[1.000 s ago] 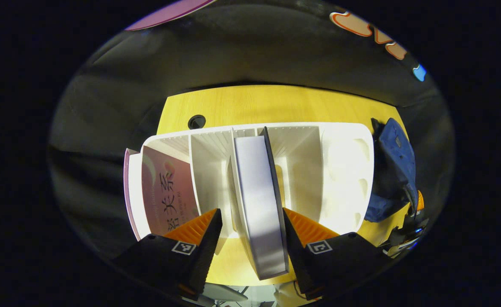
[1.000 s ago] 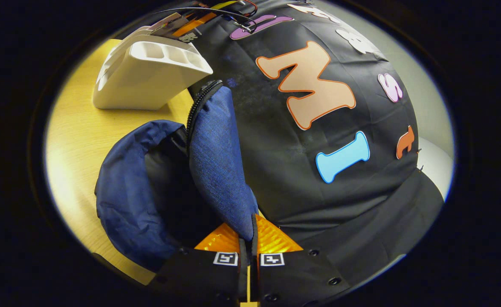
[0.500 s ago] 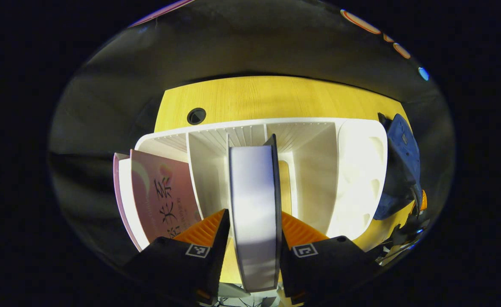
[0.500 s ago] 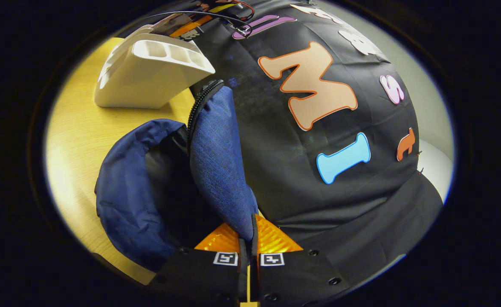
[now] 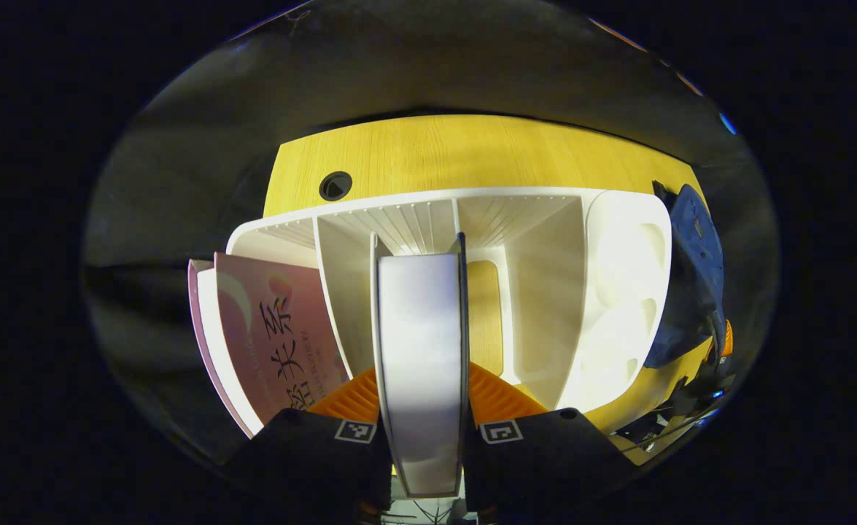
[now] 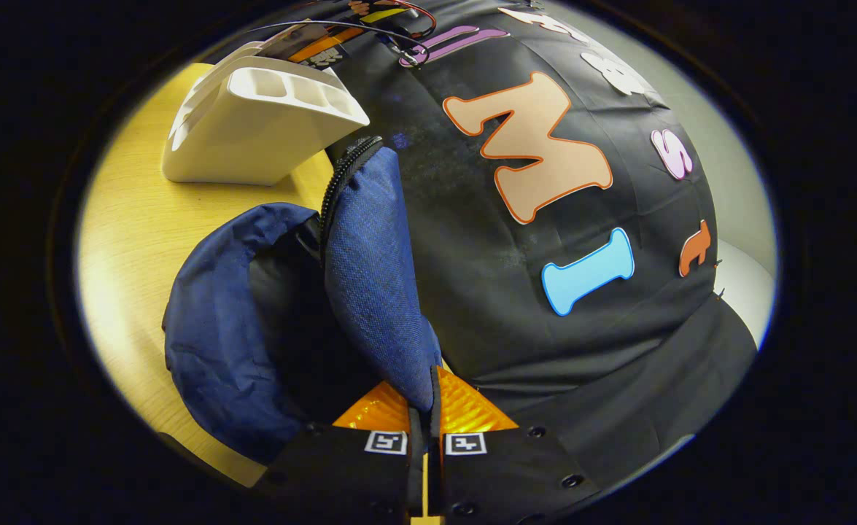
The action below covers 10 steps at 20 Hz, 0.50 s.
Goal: Open the schoolbag, grab two books from the bookshelf and put them into the schoolbag.
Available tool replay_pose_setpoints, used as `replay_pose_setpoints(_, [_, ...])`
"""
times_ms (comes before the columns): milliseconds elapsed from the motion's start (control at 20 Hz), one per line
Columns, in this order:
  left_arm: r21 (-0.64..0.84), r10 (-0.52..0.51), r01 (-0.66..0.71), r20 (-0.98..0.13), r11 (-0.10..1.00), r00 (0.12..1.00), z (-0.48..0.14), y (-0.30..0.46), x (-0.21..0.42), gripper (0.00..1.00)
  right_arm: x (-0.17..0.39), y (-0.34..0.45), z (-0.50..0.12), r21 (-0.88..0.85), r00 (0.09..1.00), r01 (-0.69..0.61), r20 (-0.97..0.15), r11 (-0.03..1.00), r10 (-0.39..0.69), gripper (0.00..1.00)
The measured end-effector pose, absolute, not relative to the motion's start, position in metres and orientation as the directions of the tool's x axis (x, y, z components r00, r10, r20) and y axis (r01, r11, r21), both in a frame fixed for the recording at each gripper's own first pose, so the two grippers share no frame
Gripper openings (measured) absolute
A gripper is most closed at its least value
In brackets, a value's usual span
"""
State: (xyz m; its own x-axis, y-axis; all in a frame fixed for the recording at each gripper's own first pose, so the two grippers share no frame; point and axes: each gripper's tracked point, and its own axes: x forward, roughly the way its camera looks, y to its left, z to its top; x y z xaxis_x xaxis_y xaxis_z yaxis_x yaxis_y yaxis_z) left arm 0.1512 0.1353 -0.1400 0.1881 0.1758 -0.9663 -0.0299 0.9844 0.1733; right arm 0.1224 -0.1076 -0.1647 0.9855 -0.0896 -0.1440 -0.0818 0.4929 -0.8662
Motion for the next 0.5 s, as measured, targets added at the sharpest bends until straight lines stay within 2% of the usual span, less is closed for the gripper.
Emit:
replay_pose_setpoints(50, [0.173,0.179,-0.049,-0.967,0.984,0.181,-0.139,0.135,0.148,0.36,0.123,-0.108,-0.165,-0.866,0.985,-0.083,-0.145,0.493,-0.089,0.05])
replay_pose_setpoints(250, [0.190,0.210,-0.124,-0.962,0.974,0.175,-0.132,0.136,0.135,0.35,0.122,-0.108,-0.165,-0.866,0.986,-0.084,-0.144,0.493,-0.086,0.03])
replay_pose_setpoints(450, [0.136,0.165,-0.163,-0.970,0.977,0.178,-0.114,0.114,0.114,0.35,0.123,-0.108,-0.164,-0.865,0.986,-0.082,-0.142,0.495,-0.086,0.05])
replay_pose_setpoints(500, [0.138,0.166,-0.157,-0.968,0.978,0.186,-0.108,0.112,0.108,0.35,0.122,-0.108,-0.164,-0.866,0.986,-0.082,-0.142,0.493,-0.085,0.03])
